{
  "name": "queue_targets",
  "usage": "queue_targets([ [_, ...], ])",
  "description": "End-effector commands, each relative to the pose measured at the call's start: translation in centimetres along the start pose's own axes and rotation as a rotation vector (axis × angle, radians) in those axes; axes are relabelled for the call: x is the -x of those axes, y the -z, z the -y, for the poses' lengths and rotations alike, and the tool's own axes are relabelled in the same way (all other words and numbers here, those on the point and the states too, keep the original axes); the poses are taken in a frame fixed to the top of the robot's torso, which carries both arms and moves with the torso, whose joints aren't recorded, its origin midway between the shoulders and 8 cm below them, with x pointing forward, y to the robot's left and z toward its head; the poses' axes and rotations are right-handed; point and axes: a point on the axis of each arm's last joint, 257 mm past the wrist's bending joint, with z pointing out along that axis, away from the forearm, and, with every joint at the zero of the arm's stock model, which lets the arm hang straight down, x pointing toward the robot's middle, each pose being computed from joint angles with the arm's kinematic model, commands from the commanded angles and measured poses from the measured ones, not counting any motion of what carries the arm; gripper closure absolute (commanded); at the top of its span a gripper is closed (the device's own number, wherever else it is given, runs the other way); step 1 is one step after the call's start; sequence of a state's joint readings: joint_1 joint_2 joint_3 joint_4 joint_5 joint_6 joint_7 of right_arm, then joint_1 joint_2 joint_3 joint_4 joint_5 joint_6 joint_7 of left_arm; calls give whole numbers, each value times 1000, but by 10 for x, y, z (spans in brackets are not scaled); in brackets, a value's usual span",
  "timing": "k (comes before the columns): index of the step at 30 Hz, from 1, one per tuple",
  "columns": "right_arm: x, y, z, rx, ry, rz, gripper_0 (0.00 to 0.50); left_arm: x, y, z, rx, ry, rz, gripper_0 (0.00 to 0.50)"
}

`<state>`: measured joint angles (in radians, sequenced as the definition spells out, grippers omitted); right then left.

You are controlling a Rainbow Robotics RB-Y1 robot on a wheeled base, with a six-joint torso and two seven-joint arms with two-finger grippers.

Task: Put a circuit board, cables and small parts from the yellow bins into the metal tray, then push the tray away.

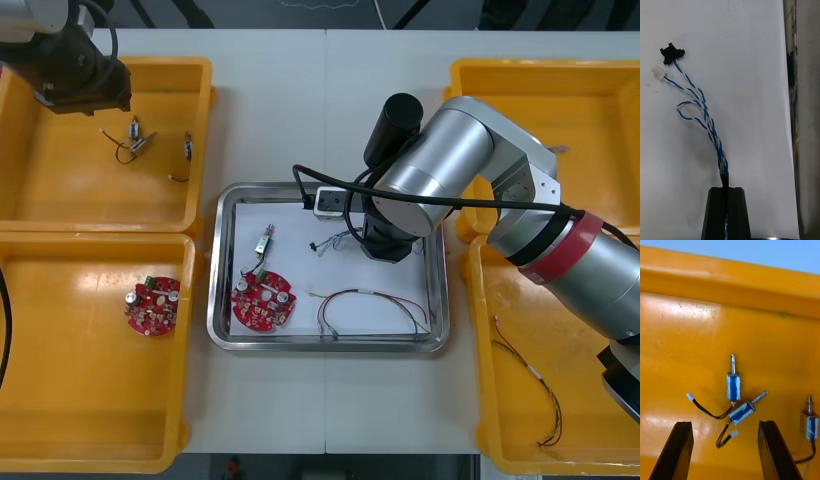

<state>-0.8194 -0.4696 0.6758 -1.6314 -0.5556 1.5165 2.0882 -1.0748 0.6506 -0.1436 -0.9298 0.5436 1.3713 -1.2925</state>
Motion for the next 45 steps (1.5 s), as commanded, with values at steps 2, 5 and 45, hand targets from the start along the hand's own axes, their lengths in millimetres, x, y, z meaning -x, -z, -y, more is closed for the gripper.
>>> queue_targets([
  [2, 22, 7, 12, -59, 86, 19, 241, 46, 11, 19, -36, -13, 126, 0],
  [5, 21, 7, 13, -58, 75, 15, 0, 47, -1, 25, -43, -16, 150, 0],
  [45, -52, 177, 99, -206, -451, 148, 0, -31, -92, 19, -18, -160, 114, 500],
])
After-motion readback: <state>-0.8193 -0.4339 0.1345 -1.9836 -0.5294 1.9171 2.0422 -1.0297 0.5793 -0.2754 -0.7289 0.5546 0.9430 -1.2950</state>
